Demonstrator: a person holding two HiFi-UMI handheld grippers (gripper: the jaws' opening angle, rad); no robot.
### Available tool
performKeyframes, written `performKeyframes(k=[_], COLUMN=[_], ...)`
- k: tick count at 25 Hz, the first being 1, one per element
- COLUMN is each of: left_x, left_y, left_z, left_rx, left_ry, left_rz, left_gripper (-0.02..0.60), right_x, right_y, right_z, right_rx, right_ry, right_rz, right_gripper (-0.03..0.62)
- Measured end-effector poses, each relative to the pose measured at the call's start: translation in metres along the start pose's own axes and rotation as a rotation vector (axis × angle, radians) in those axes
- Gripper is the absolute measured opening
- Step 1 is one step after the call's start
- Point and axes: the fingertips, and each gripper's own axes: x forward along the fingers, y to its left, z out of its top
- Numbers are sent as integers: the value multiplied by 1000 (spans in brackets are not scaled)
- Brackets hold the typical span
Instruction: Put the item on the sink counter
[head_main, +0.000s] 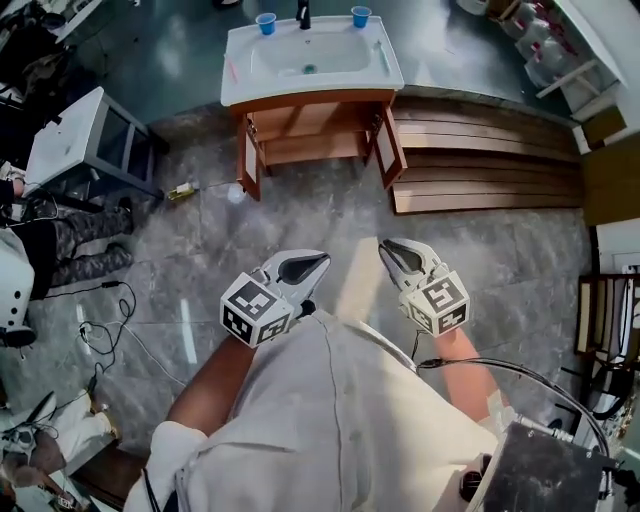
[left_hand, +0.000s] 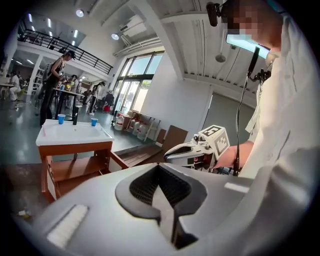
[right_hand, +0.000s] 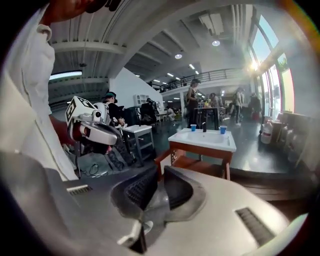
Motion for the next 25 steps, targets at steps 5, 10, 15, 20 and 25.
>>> performKeyframes(k=[5,10,15,20,25], left_x=[-10,-16,-10,-3,31], left_y=[68,120,157,214,260], left_z=[32,42,44,56,93], left_rx=[16,-16,-69,-90,-99], left_ry=[-1,-12,-20,-7,-5], left_rz=[-59,-26,5,92,158], left_gripper=[6,5,5,5,6], right_x=[63,108,144,187,227], right_y=[-32,-45,-89,-165,-276], right_z=[42,68,82,97,113], right_rx=[0,-2,-6,10,32], right_ry=[-2,34,49,38,34], right_rz=[-84,-73,-88,-135,-200], right_gripper=[24,54,54,54,54])
